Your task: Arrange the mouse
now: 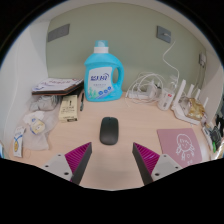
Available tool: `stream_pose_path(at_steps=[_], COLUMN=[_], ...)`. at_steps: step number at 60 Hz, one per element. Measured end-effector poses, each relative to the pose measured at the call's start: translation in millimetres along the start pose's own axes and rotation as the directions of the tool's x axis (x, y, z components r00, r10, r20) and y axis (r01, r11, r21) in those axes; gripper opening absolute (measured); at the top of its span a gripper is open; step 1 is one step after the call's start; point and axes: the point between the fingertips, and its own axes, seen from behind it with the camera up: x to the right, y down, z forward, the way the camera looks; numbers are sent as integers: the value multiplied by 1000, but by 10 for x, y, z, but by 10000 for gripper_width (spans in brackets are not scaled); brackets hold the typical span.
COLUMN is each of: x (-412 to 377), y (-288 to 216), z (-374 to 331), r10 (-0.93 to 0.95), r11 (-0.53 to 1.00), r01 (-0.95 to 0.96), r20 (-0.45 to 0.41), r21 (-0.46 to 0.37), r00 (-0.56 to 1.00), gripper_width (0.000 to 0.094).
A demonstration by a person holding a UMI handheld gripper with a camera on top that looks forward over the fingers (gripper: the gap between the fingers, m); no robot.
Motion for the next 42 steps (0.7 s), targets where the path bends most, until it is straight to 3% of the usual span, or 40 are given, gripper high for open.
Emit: stream_pose_path(at_steps=[10, 20, 37, 42], x=[-87, -127, -164, -180], y=[-244, -287, -302, -502], z=[722, 1045, 1017, 776], r10=[16, 52, 42, 18], r11=[1000, 998, 997, 1000], r01=[-16, -51, -39, -18], r20=[10, 22, 44, 49], r21=[-27, -47, -62, -6], r00=[1000, 998, 998, 999], gripper_width=[806, 489, 349, 349])
